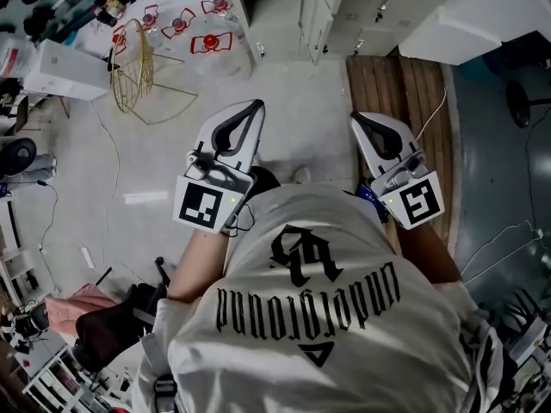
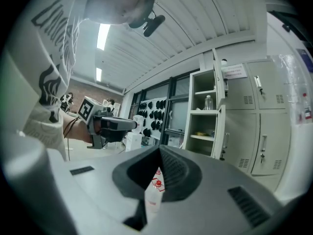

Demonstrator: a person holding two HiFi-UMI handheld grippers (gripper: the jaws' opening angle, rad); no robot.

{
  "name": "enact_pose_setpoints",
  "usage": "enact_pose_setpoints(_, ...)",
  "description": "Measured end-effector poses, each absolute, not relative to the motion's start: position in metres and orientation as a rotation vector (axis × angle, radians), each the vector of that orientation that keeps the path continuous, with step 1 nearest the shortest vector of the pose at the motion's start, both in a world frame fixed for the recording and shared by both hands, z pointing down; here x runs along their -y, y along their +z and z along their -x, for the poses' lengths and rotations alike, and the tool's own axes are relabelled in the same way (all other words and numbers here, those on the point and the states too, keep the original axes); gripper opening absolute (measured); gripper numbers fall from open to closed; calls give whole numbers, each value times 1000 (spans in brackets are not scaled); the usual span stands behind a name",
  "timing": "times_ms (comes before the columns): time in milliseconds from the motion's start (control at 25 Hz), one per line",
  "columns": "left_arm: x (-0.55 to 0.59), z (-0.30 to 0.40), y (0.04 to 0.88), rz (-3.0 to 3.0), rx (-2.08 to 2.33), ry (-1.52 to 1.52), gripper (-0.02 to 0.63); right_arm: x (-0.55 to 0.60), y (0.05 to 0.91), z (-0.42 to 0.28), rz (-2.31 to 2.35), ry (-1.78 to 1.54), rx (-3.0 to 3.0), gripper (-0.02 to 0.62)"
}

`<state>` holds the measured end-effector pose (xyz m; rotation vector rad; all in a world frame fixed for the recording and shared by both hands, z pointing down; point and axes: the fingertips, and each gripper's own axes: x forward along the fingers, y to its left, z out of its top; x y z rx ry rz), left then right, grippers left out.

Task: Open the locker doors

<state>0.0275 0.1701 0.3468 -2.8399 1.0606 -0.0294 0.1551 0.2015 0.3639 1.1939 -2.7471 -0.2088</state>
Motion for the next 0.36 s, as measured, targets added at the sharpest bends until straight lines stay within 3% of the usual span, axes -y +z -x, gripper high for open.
enact_pose_setpoints(360, -165, -22, 351, 2839, -1076, -25, 6, -194, 365, -152, -1189, -228, 2750, 5)
